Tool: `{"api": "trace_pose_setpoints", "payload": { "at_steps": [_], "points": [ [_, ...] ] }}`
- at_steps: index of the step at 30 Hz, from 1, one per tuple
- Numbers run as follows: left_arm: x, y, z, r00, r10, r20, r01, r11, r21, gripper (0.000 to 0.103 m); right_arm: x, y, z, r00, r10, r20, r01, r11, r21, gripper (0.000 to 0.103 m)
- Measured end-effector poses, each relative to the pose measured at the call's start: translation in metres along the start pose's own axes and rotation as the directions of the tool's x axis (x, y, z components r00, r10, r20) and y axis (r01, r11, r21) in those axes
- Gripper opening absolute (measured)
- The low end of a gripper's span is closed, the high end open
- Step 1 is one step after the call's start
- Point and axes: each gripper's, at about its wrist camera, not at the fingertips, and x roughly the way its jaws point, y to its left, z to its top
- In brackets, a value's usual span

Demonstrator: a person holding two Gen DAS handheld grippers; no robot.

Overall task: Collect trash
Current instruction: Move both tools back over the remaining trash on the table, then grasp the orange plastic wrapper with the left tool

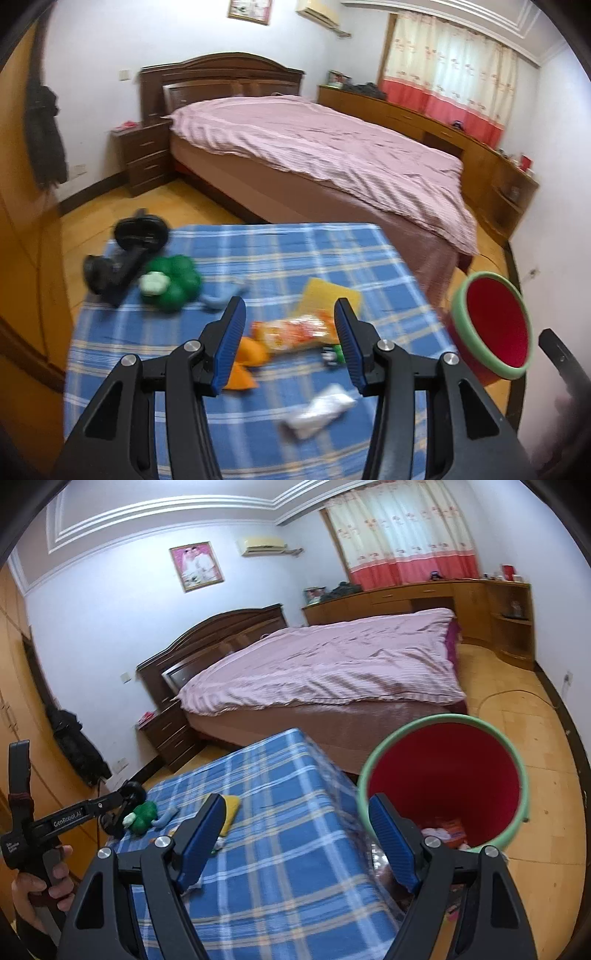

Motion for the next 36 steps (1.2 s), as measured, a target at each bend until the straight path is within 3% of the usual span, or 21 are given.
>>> {"api": "trace_pose_setpoints", "payload": {
  "at_steps": [5, 11, 22, 36],
  "points": [
    [0.007, 0.038, -0.002, 0.992, 0.122, 0.0, -0.122, 0.992, -0.017, 0.05, 0.027, 0.027, -0.002, 0.997, 0.044, -0.061, -0.047, 0.998, -0.041, 0.083],
    [0.024, 0.069, -0.014, 0.987, 0.153, -0.04, -0.155, 0.986, -0.062, 0.05, 0.061, 0.053, -0.007, 0.989, 0.068, -0.132, -0.078, 0.994, -0.072, 0.083],
    [0.057, 0.082, -0.031, 0.988, 0.106, -0.114, -0.119, 0.986, -0.114, 0.05, 0.104, 0.072, -0.02, 0.973, 0.062, -0.223, -0.083, 0.993, -0.086, 0.083],
    [0.107, 0.066, -0.05, 0.975, -0.01, -0.22, -0.027, 0.986, -0.167, 0.05, 0.132, 0.062, -0.037, 0.955, 0.024, -0.294, -0.048, 0.996, -0.074, 0.083]
  ]
}}
